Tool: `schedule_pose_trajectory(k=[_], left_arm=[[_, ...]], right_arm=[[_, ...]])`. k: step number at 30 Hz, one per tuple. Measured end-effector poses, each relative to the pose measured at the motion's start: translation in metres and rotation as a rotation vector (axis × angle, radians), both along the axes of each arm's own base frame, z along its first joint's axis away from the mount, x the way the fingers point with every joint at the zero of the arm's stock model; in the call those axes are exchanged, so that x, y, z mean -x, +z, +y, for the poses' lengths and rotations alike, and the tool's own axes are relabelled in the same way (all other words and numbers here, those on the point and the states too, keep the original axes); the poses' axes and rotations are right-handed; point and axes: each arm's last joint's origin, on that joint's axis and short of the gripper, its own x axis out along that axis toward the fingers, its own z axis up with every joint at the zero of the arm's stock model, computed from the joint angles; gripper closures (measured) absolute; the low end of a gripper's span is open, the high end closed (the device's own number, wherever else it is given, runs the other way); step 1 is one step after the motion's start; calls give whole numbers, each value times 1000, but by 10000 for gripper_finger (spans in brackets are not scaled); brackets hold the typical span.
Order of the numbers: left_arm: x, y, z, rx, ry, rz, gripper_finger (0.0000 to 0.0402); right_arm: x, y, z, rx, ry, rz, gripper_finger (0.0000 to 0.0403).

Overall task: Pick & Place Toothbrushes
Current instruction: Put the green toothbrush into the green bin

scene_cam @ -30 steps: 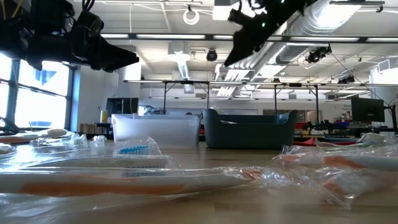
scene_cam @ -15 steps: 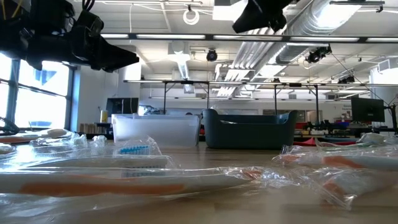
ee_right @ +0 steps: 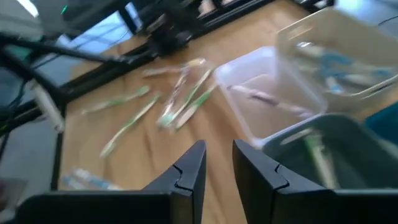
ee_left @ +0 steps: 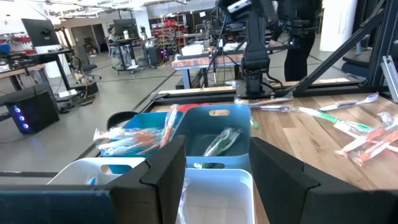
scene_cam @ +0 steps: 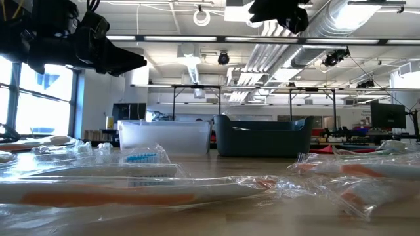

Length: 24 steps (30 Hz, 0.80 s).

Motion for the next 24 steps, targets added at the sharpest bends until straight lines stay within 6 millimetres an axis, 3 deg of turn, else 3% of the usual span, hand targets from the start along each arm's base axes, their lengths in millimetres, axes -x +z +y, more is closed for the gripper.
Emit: schedule_pose_trajectory(k=[11,24], left_arm=[[0,0,0,5,0,0,231],[0,0,0,6,0,0,231]], right_arm=[[8,-19,33,-184,183,206,331],[49,-46,32,-250,-102,684,338]])
